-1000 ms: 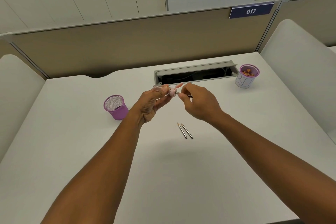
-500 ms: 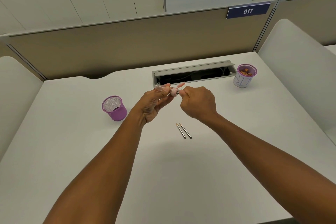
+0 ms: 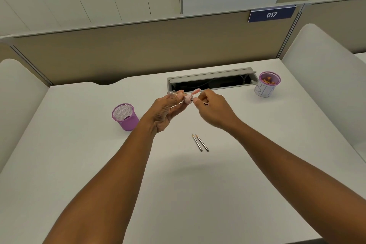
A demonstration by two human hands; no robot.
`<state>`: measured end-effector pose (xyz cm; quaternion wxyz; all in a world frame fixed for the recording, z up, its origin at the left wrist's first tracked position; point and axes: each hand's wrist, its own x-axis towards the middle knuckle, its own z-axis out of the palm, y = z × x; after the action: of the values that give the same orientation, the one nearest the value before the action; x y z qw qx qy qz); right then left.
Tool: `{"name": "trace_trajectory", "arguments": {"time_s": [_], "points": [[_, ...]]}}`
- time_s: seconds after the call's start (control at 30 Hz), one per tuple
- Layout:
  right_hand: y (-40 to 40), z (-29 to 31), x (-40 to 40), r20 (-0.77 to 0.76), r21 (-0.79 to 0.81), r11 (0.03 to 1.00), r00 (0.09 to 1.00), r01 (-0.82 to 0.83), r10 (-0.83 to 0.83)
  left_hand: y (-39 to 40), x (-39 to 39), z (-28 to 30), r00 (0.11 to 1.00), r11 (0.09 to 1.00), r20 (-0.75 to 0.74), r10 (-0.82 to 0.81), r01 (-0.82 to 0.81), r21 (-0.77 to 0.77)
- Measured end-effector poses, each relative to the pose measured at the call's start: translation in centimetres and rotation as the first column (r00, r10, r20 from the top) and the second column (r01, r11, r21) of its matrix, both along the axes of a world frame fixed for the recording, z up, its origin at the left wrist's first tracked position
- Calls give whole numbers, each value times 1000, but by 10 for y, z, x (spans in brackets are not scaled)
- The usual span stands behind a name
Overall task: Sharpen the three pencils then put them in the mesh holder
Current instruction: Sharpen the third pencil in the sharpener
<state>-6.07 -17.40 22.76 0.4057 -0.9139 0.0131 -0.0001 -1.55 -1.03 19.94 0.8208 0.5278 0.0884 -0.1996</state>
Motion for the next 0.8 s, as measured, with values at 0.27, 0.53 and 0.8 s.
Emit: {"name": "trace_trajectory", "arguments": {"time_s": [0.27, 0.53, 0.8], "points": [[-15, -39, -6, 543, -471, 876, 816, 101, 198, -1, -5, -1, 1000, 1000, -21, 11, -10, 9], [3, -7, 0, 115, -317, 939, 989, 130, -98, -1, -3, 6, 1000, 1000, -3, -1, 1, -20], [-1, 18, 9, -573, 287, 910, 815, 298, -86, 1, -6, 2, 1000, 1000, -13, -21, 21, 0]]}}
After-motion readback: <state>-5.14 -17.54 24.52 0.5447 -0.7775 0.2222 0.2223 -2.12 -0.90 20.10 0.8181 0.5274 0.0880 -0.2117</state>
